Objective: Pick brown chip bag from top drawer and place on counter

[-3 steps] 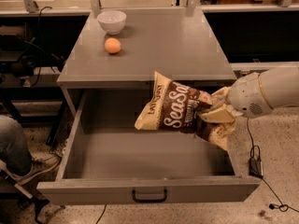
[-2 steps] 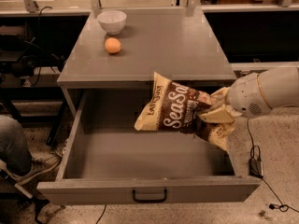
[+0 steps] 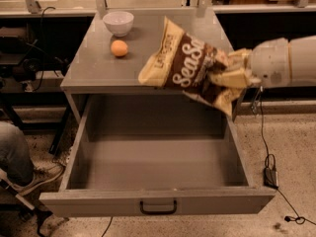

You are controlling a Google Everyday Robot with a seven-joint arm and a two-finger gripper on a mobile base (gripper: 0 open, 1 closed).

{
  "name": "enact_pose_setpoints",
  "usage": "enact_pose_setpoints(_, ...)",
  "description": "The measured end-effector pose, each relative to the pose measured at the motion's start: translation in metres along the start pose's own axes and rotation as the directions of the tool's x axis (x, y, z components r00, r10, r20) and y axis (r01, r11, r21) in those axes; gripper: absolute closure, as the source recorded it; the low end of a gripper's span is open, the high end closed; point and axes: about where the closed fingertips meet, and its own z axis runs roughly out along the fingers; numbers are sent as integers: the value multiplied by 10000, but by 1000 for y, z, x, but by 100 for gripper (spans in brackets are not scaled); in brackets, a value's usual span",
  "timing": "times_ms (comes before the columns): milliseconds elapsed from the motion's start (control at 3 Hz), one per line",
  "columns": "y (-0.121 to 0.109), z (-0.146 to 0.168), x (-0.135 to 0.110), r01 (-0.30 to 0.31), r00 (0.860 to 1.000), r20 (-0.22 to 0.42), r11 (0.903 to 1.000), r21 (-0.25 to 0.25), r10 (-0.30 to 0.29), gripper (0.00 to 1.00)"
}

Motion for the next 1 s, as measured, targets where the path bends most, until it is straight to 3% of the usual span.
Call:
enact_pose_setpoints(333,-44,-9,-51,84,9931,1152,9939,1103,-212,100)
enact_pose_setpoints(667,-95,-5,-77,-625,9790,2034,9675,2449,118,100)
enact_pose_setpoints(1000,-139,5,-85,-1316,9710,2341,9264,3529,487,100)
